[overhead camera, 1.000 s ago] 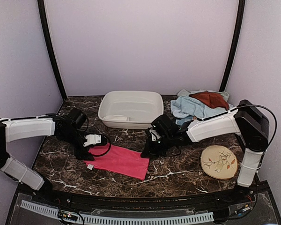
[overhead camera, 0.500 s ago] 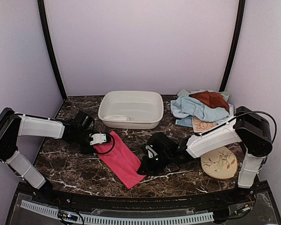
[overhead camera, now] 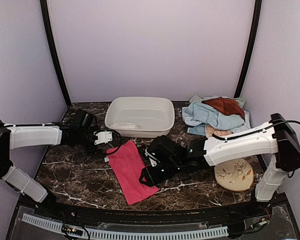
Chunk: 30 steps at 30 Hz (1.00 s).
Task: Roll the towels
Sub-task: Rotate the towel at the center of the board.
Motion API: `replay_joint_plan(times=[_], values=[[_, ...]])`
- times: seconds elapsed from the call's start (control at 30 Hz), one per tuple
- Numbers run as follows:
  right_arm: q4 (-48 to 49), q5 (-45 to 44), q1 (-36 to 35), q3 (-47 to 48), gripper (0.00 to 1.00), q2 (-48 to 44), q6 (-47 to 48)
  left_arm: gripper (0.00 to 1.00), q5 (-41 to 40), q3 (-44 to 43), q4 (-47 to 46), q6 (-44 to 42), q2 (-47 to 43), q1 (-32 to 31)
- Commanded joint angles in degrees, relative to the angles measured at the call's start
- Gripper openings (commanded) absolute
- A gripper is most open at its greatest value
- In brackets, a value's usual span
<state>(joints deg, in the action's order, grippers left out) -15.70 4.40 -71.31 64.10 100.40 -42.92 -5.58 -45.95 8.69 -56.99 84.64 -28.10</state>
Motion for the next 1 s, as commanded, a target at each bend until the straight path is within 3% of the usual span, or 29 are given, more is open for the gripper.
replay_joint_plan(times=[0.0,0.1,0.2,0.27,0.4,0.5,0.57,0.63,0.73,0.97], values=[[-2.1,-10.4,-0.4,2.8,0.48,-6.5,21.2,0.80,10.9,0.1,9.0,1.5,-8.5,0.7],[-0.9,-19.4,-0.9,2.3,0.55,-8.6,30.8,0.80,16.0,-1.5,12.3,5.5,-8.9,0.8],[-1.5,-36.3,-0.9,2.5,0.61,-12.8,31.5,0.79,18.3,-3.4,13.1,9.1,-6.1,0.6],[4.9,-45.1,-0.8,-2.3,0.96,-17.8,30.1,0.77,18.7,-5.3,13.7,10.7,-2.0,0.2],[17.4,-40.6,0.8,-14.4,1.00,-24.6,32.4,0.74,19.2,-8.7,13.7,11.6,4.4,-1.3],[16.7,-40.6,0.1,-16.5,1.00,-24.6,32.4,0.73,18.6,-10.7,12.6,11.7,8.8,-3.0],[13.6,-22.6,-0.2,-15.0,0.72,-23.1,44.6,0.72,18.1,-12.1,11.9,11.8,11.6,-3.7],[12.7,-16.1,-0.9,-14.6,0.63,-21.3,47.3,0.72,17.2,-13.4,11.4,11.5,14.5,-4.4],[14.0,-13.2,-4.5,-15.6,0.56,-18.6,54.3,0.71,15.1,-15.3,9.9,10.1,18.5,-5.3],[13.6,-19.0,-9.1,-14.5,0.48,-9.9,63.9,0.71,10.0,-17.3,9.1,4.9,20.6,-5.5]])
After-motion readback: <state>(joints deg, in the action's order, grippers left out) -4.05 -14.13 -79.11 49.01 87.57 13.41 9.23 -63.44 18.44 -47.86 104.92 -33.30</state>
